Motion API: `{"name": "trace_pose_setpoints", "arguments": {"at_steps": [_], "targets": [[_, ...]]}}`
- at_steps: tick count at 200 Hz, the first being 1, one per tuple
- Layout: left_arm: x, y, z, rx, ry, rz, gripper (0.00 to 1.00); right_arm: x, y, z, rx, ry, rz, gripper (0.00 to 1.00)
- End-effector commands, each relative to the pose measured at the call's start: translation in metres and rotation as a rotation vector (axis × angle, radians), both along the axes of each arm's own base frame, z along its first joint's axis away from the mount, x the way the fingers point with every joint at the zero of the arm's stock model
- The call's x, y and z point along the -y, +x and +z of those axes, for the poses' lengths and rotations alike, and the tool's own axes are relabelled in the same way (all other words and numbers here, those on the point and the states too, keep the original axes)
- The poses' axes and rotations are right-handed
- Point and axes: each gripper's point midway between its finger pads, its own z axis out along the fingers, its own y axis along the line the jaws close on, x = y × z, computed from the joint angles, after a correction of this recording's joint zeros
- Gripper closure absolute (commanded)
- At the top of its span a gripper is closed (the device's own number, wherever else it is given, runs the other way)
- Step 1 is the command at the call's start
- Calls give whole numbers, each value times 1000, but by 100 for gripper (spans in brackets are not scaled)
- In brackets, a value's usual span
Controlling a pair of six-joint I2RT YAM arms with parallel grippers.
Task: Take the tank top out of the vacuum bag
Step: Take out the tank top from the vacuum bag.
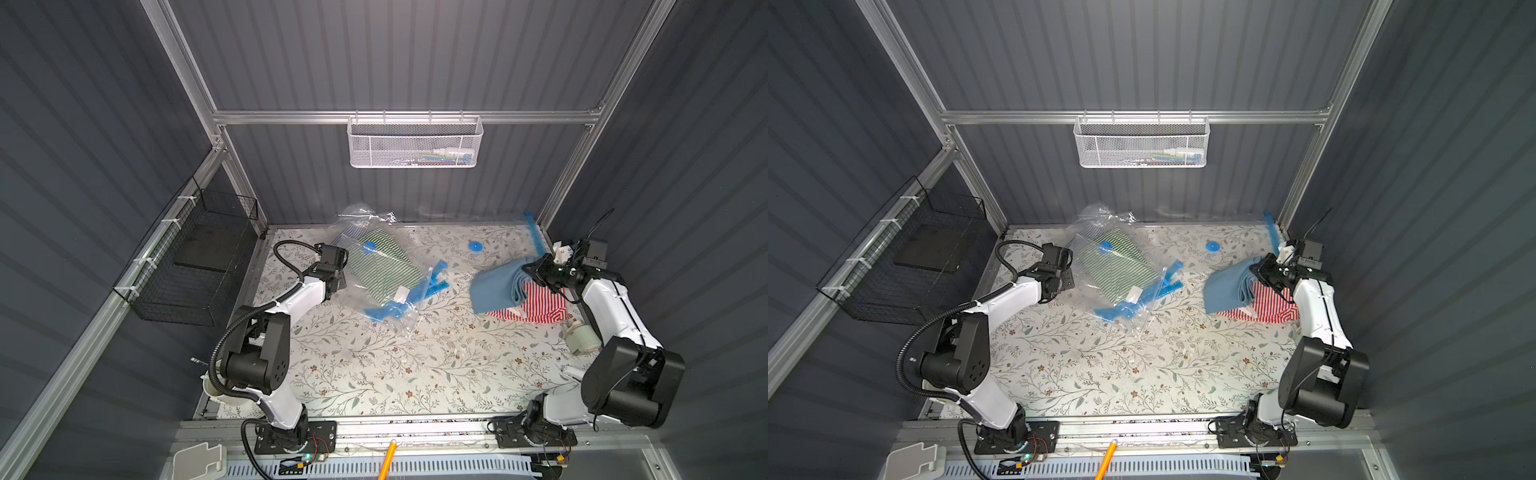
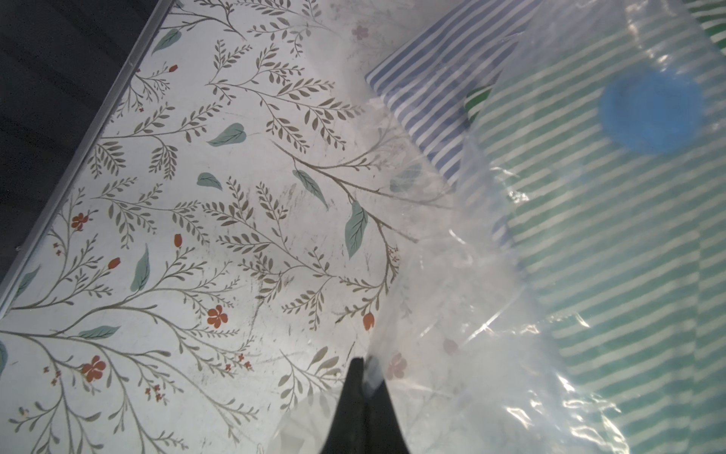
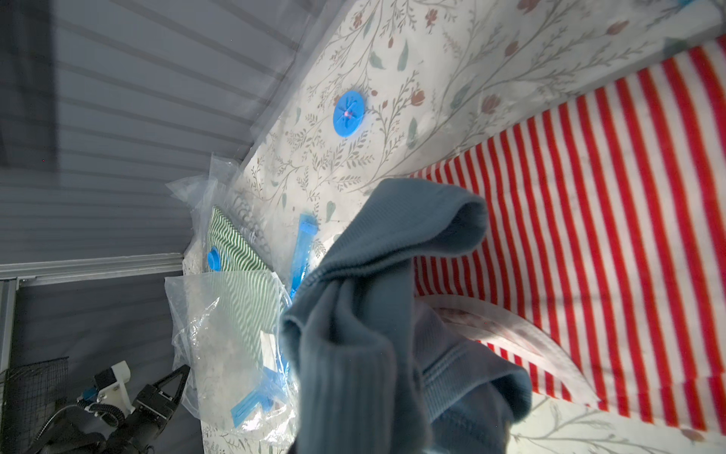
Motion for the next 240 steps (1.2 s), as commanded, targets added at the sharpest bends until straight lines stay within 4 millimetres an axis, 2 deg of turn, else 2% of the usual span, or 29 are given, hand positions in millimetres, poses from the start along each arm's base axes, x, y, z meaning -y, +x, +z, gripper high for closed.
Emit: {"name": "trace_pose_setpoints", "arguments": {"at_steps": [1, 30, 55, 81, 116, 122, 129, 142, 148, 163, 186, 211, 240], "targets": [[-1, 2, -2, -4, -4, -3, 100, 11, -4, 6, 29, -14, -37, 100], [-1, 1, -3, -6, -5, -4, 100, 34, -15, -2, 0, -51, -111, 100], [1, 1, -5, -7, -19, -8, 100, 58, -25, -23, -55, -88, -176, 100], [3, 3, -7, -17, -24, -13, 100, 75, -24, -32, -61, -82, -218, 100], [4, 3, -4, -9, -30, -18, 100, 106, -30, -48, -145, -199, -312, 99], [4, 2, -4, -8, -30, -16, 100, 108, -30, -50, -146, -203, -323, 97], [4, 3, -3, -6, -30, -17, 100, 110, -29, -52, -145, -203, -332, 88], [4, 2, -4, -6, -31, -19, 100, 116, -28, -55, -156, -214, -351, 52], [4, 2, -4, -7, -32, -19, 100, 119, -28, -56, -167, -221, -361, 40], [5, 2, -4, -9, -34, -20, 100, 128, -28, -56, -189, -256, -387, 27], [3, 1, 0, -1, -29, -17, 100, 140, -31, -44, -179, -320, -436, 12], [3, 1, 3, 6, -27, -20, 100, 141, -31, -30, -140, -340, -451, 8], [5, 1, 5, 7, -34, -27, 100, 126, -27, -28, -130, -341, -396, 8]]}}
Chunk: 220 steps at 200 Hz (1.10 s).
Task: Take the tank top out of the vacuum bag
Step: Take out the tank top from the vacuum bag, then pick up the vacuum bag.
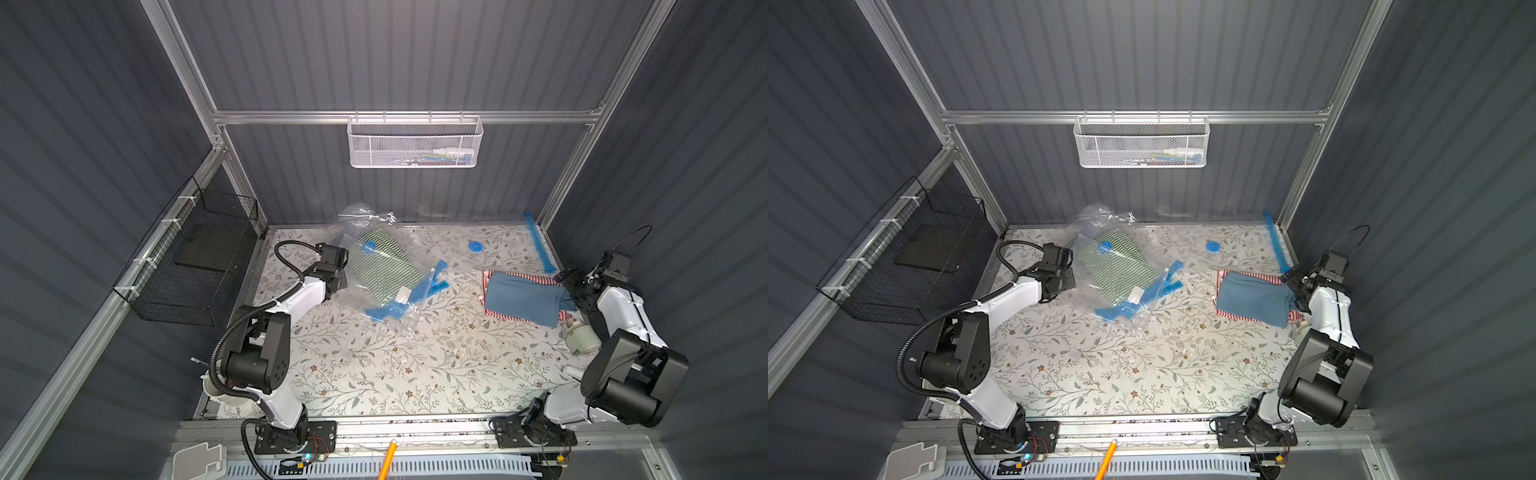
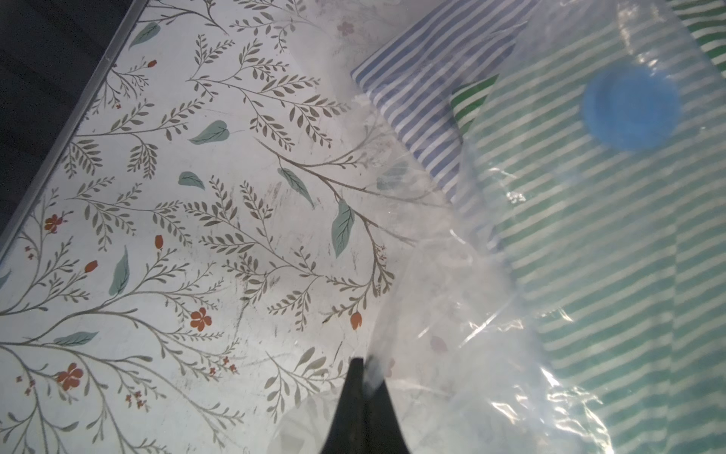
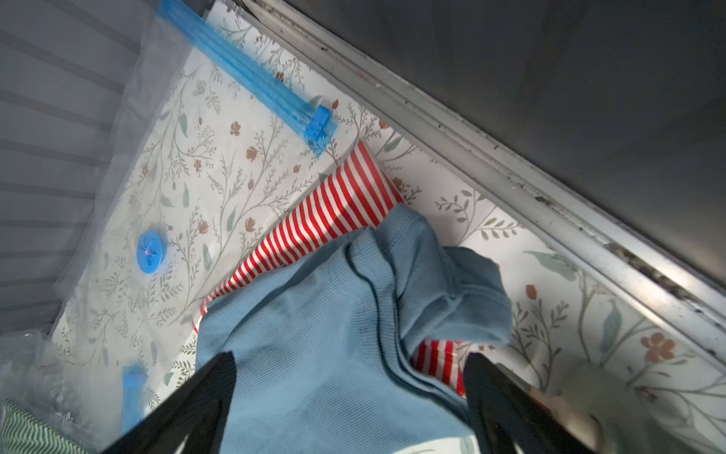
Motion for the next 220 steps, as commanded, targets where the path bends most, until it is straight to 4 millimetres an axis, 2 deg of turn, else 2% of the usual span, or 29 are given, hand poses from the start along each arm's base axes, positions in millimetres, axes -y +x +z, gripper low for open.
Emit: {"name": "trace_pose_setpoints", "arguments": {"at_steps": [1, 20, 30, 47, 53, 74, 87, 100, 119, 146, 177, 194, 220], "targets": [[-1, 0, 6, 8, -7, -7, 100, -6, 7, 14, 22, -32, 33, 8], [2, 1, 9, 8, -20, -19, 100, -31, 15, 12, 23, -6, 120, 8], [5, 1, 10, 7, -33, -28, 100, -51, 21, 12, 28, 10, 185, 7], [11, 1, 14, 9, -64, -44, 100, -96, 31, 20, 85, 82, 325, 7], [13, 1, 16, 12, -74, -49, 100, -120, 34, 24, 119, 147, 401, 6], [19, 0, 21, 16, -110, -68, 100, -181, 34, 27, 130, 209, 549, 6], [25, -1, 22, 8, -133, -82, 100, -210, 30, 24, 114, 223, 604, 6], [34, -3, 22, -2, -161, -103, 100, -241, 35, 27, 178, 275, 675, 5], [51, -6, 19, -23, -240, -142, 100, -277, 36, 8, 168, 362, 741, 5], [72, -15, 21, -51, -342, -188, 100, -299, 40, -30, 91, 363, 760, 3], [76, -24, 26, -57, -368, -198, 100, -305, 47, -66, 27, 352, 752, 1], [76, -27, 32, -53, -369, -201, 100, -311, 53, -77, 18, 364, 759, 1], [76, -30, 38, -51, -375, -205, 100, -326, 59, -82, 23, 379, 783, 3]]}}
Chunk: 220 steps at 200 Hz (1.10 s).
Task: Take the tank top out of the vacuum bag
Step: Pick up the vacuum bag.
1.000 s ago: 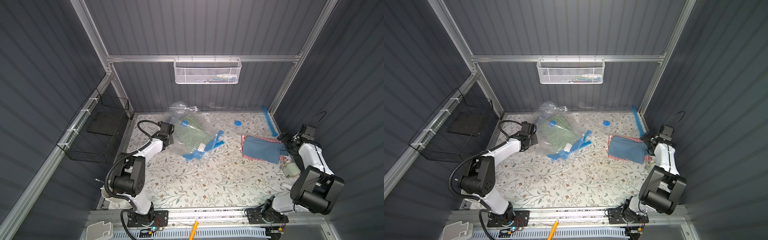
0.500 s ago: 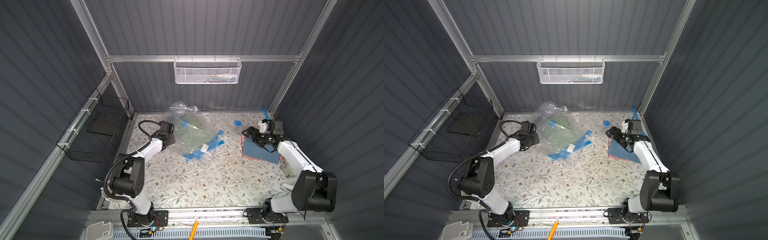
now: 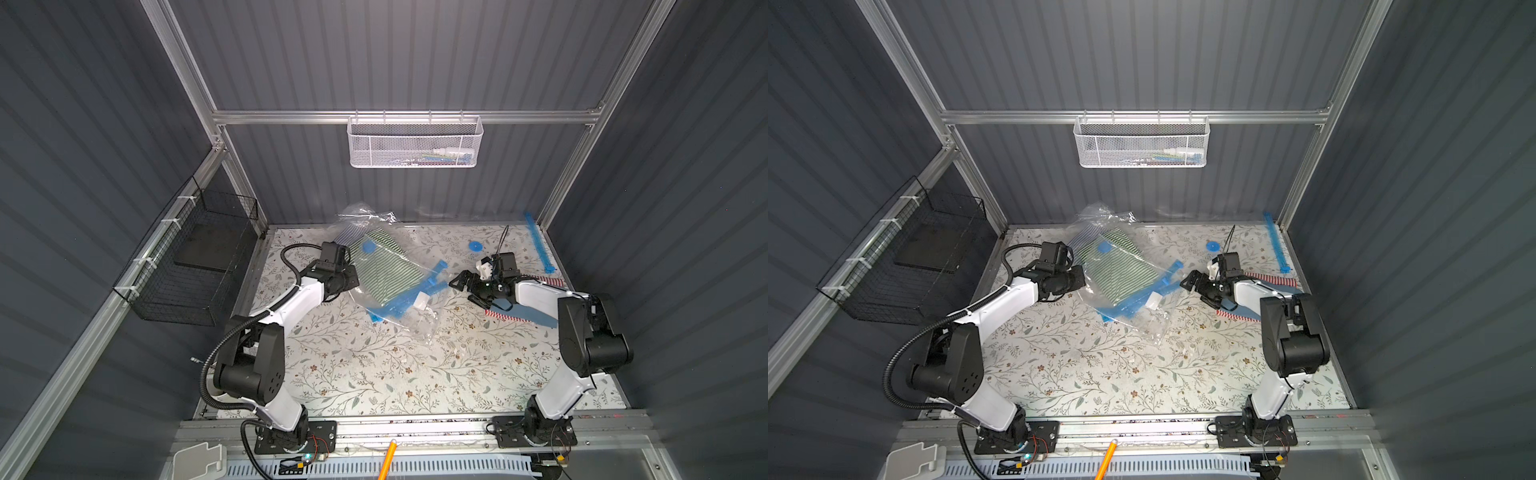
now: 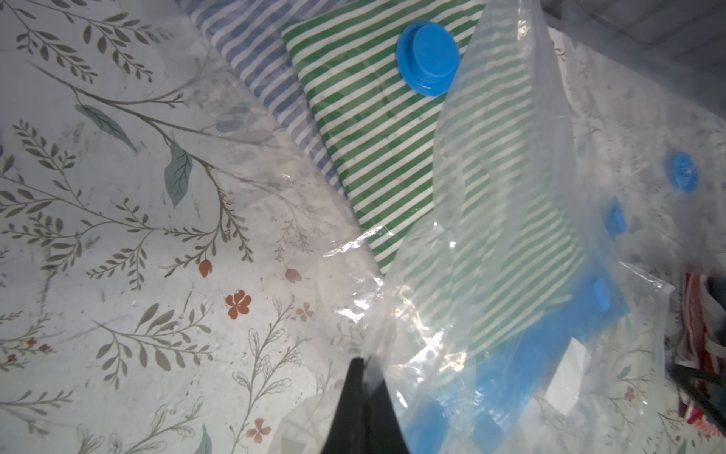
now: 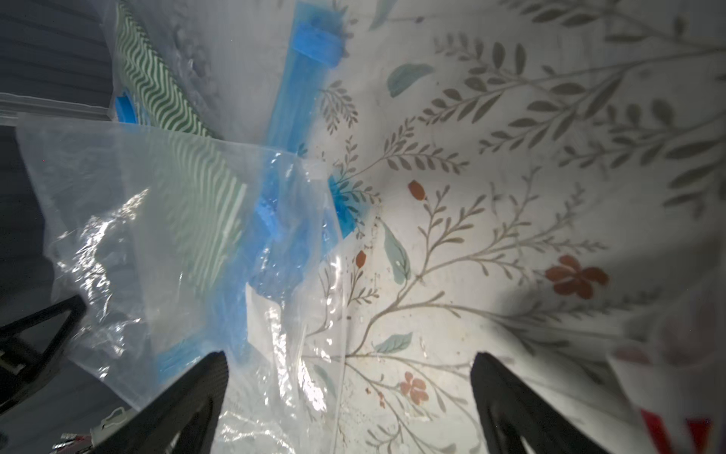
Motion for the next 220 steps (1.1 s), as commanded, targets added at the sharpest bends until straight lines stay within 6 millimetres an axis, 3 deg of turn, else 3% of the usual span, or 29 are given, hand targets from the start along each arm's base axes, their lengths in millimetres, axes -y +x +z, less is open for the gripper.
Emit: {"name": "trace_pose_setpoints", "arguments": {"at_steps": [1, 71, 93, 119, 136, 150, 171, 187, 196, 210, 220], "targets": [[5, -9, 10, -14, -30, -14, 100, -15, 16, 9, 58, 18, 15, 2], [17, -16, 10, -52, -81, -69, 100, -37, 34, -20, 44, 33, 15, 5], [19, -17, 10, -59, -83, -80, 100, -44, 38, -28, 40, 70, 2, 10], [19, -17, 7, -69, -79, -83, 100, -49, 39, -33, 35, 115, -13, 30], [19, -17, 1, -84, -72, -86, 100, -50, 38, -36, 23, 116, -11, 49], [18, -17, -4, -94, -64, -83, 100, -48, 37, -37, 11, 102, -20, 70], [15, -17, -10, -102, -43, -79, 100, -44, 32, -36, 10, 90, -30, 88], [14, -17, -12, -105, -33, -79, 78, -42, 29, -34, 4, 81, -35, 100], [14, -17, -12, -104, -29, -83, 68, -40, 28, -30, 6, 75, -33, 100], [13, -16, -11, -101, -21, -83, 43, -36, 28, -24, 12, 49, -34, 100], [12, -16, -12, -100, -16, -85, 32, -32, 30, -17, 23, 37, -37, 100]]}}
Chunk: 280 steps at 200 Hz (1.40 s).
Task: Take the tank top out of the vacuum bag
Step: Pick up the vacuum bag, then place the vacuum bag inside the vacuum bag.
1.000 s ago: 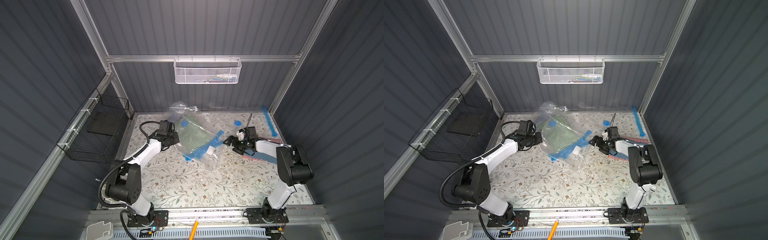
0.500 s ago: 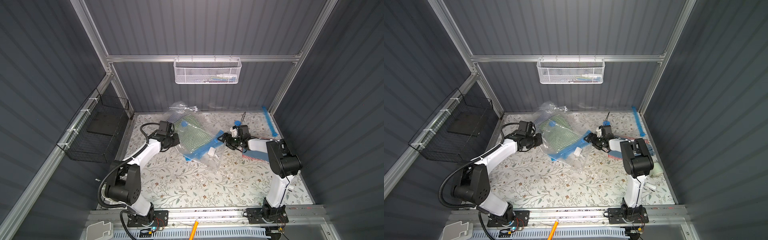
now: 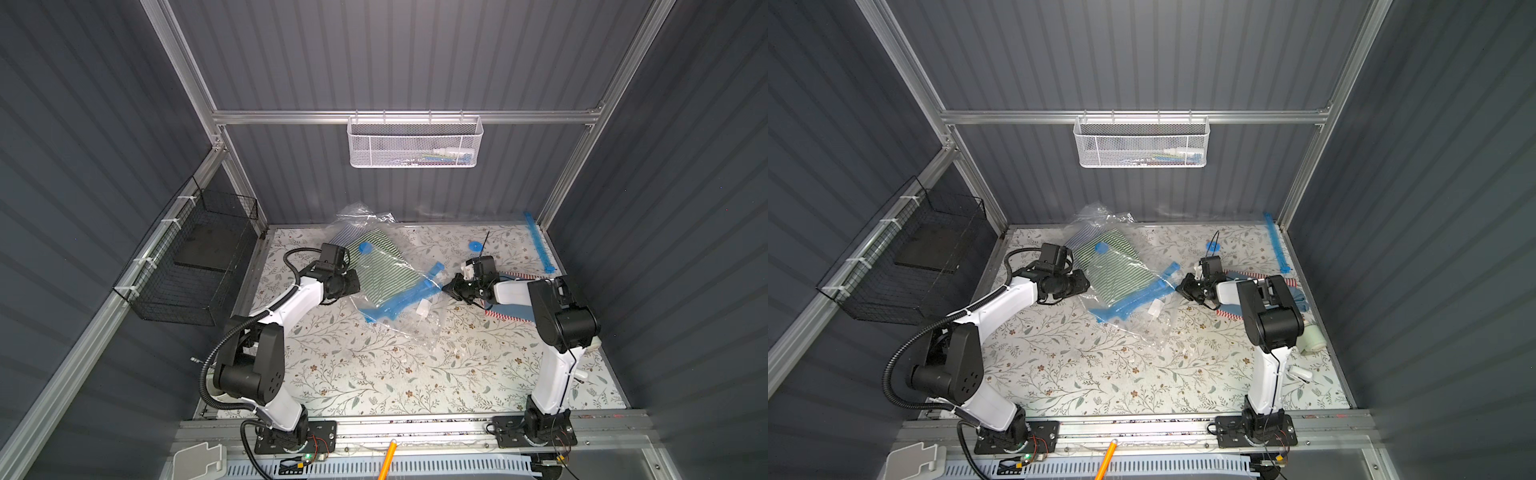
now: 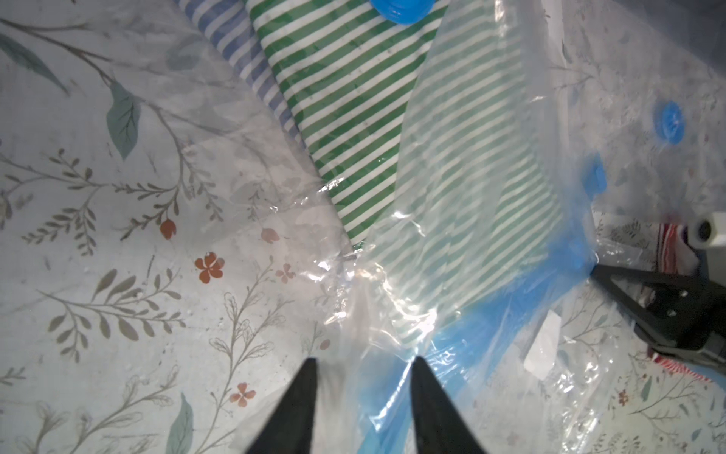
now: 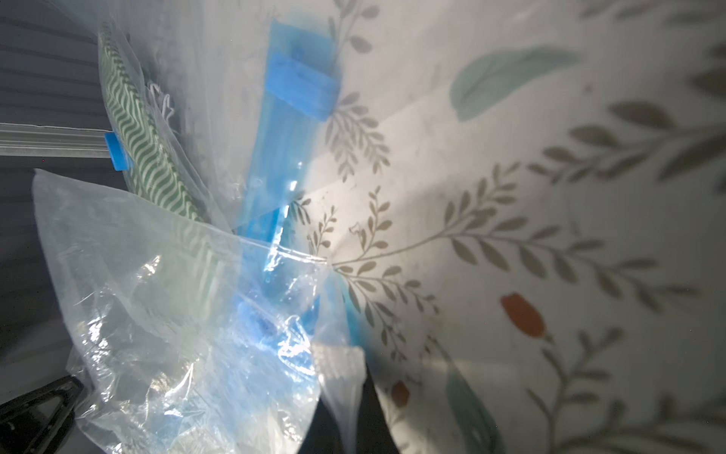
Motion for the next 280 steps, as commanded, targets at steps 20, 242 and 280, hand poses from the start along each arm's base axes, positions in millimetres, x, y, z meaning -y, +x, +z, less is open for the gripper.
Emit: {"name": "trace_pose_setpoints", "arguments": {"at_steps": [20, 242, 280], "targets": [[-1, 2, 5, 13, 33, -17, 16, 23, 8, 30, 16, -72, -28, 100], [-13, 0, 14, 80, 100, 22, 1, 307, 159, 128, 138, -502, -505, 100], [-7, -5, 12, 100, 168, -20, 1, 334, 158, 150, 200, -586, -554, 90]]}}
